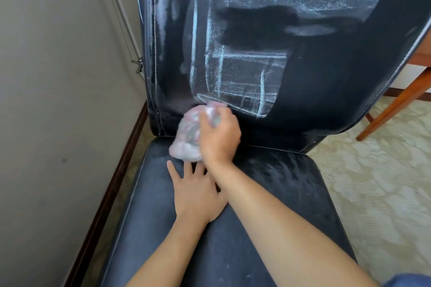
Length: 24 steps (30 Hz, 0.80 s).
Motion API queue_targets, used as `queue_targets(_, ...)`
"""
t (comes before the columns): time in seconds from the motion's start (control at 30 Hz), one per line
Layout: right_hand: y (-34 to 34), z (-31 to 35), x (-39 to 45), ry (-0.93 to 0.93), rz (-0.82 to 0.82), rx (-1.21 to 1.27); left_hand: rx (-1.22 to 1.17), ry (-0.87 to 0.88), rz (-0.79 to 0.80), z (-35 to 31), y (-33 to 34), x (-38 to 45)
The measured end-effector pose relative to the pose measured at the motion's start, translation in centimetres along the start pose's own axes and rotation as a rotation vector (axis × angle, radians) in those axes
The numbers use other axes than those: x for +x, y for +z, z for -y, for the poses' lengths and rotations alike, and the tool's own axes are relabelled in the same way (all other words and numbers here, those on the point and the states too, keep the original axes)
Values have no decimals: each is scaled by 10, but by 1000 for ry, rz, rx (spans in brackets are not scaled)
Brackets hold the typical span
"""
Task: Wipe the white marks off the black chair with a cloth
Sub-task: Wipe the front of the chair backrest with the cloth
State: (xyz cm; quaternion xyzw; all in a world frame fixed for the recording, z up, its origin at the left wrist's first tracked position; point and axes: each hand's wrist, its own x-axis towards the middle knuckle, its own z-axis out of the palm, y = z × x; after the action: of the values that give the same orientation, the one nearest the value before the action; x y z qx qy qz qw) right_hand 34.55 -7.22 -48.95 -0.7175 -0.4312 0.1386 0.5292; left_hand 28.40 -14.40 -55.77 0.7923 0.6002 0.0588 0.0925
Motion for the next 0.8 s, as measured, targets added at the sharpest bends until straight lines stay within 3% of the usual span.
queue_targets(0.1, -60, -35, 42, 256, -274, 55, -51, -33, -41, -3, 3, 1)
queue_targets(0.17, -88, -45, 55, 318, -327, 49, -49, -51, -6, -4, 5, 0)
queue_targets(0.27, -82, -33, 43, 243, -267, -1, -67, -17, 5, -1, -6, 5)
queue_targets(0.43, -14, 22, 8, -66, 53, -94, -18, 158, -85, 51, -22, 13)
queue_targets(0.5, -4, 34, 4, -87, 79, -74, 12, 119, -87, 59, -11, 4)
queue_targets(0.6, -28, 16, 15, -109, 36, -122, -28, -38, -74, 57, -5, -1)
queue_targets(0.73, -102, -21, 57, 147, -204, -155, -28, -73, -95, 57, -4, 0)
queue_targets(0.8, -117, -27, 64, 181, -238, -191, -32, -67, -114, 56, -1, 0)
